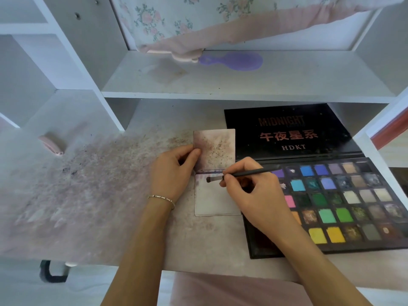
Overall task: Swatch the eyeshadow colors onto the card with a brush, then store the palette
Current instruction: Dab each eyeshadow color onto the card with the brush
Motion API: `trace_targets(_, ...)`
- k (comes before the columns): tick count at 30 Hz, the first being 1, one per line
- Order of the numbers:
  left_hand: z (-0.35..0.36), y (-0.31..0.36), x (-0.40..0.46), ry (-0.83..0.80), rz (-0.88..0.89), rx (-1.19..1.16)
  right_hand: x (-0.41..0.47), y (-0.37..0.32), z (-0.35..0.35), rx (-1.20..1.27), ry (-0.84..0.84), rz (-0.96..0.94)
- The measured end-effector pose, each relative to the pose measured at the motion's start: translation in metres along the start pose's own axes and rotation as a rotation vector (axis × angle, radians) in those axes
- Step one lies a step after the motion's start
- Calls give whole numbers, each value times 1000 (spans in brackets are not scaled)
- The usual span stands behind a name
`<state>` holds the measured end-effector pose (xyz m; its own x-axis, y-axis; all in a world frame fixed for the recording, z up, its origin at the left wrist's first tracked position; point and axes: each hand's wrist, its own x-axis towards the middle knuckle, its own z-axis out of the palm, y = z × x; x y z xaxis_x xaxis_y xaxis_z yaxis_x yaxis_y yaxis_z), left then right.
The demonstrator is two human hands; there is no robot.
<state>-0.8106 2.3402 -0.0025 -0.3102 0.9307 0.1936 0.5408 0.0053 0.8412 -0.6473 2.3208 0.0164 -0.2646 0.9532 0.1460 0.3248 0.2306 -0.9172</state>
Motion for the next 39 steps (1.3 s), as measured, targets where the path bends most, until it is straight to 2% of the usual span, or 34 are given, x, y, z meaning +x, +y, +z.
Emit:
trace_targets(19,0,1,0,1,0,9,5,0,9,-47,-85,5)
trace_targets(39,0,1,-1,2,-14,17,7,-1,9,-63,-81,-6)
